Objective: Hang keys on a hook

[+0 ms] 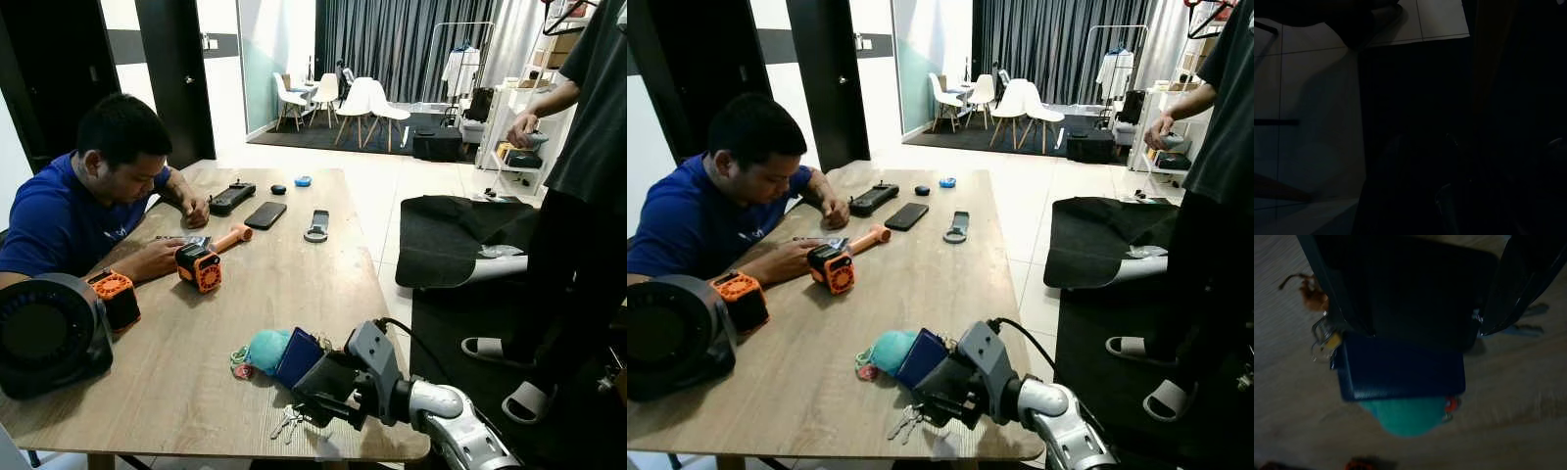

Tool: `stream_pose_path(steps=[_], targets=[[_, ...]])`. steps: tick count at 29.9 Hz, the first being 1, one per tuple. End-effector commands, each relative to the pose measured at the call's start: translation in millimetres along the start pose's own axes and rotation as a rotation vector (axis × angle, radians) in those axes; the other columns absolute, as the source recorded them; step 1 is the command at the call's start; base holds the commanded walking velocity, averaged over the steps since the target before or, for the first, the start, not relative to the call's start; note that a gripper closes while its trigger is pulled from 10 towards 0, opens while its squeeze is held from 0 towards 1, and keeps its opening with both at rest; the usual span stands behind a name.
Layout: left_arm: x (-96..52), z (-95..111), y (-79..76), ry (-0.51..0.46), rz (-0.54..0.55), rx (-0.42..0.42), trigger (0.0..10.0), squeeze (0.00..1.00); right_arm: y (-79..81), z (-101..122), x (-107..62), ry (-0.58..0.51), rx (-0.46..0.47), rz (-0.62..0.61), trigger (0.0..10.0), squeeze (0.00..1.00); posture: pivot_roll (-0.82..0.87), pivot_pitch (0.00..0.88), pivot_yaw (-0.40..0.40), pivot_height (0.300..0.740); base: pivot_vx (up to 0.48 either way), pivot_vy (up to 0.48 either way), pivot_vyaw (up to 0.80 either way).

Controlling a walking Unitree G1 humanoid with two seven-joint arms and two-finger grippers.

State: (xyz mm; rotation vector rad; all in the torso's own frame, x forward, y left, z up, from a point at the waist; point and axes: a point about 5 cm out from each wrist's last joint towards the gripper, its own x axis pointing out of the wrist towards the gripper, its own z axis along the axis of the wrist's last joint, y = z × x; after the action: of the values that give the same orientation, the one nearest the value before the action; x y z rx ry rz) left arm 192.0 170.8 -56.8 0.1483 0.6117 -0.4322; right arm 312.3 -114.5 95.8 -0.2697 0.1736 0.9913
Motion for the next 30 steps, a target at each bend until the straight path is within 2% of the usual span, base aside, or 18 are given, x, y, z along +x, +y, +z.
stream_pose_path(steps=[1, 9, 17, 24, 30], targets=[[-2.5, -4, -0.3, 0.017, -0.005, 0.018, 10.0, 0.0, 2.6, -3, 2.6, 0.014, -0.009, 0.018, 10.0, 0.0, 0.05, 0.017, 0.001, 0.74, 0.0, 0.0, 0.0], [-3.5, -4, 2.1, 0.013, 0.012, 0.011, 10.0, 0.0, -10.1, 2, 11.9, 0.024, -0.073, -0.038, 10.0, 0.0, 0.05, 0.047, -0.007, 0.74, 0.0, 0.0, 0.0], [-4.0, -4, 3.0, 0.014, 0.025, 0.006, 10.0, 0.0, -14.4, 13, 22.2, 0.011, -0.102, -0.038, 10.0, 0.0, 0.05, 0.05, -0.018, 0.74, 0.0, 0.0, 0.0], [-4.3, -5, 2.3, 0.017, 0.034, 0.003, 10.0, 0.0, -12.6, 14, 27.7, 0.016, -0.113, -0.002, 10.0, 0.0, 0.05, 0.049, -0.029, 0.74, 0.0, 0.0, 0.0], [-5.8, -7, 2.2, 0.016, 0.043, -0.001, 10.0, 0.0, 2.0, 20, 31.9, -0.073, -0.093, 0.123, 10.0, 0.0, 0.05, 0.051, -0.034, 0.74, 0.0, 0.0, 0.0]])
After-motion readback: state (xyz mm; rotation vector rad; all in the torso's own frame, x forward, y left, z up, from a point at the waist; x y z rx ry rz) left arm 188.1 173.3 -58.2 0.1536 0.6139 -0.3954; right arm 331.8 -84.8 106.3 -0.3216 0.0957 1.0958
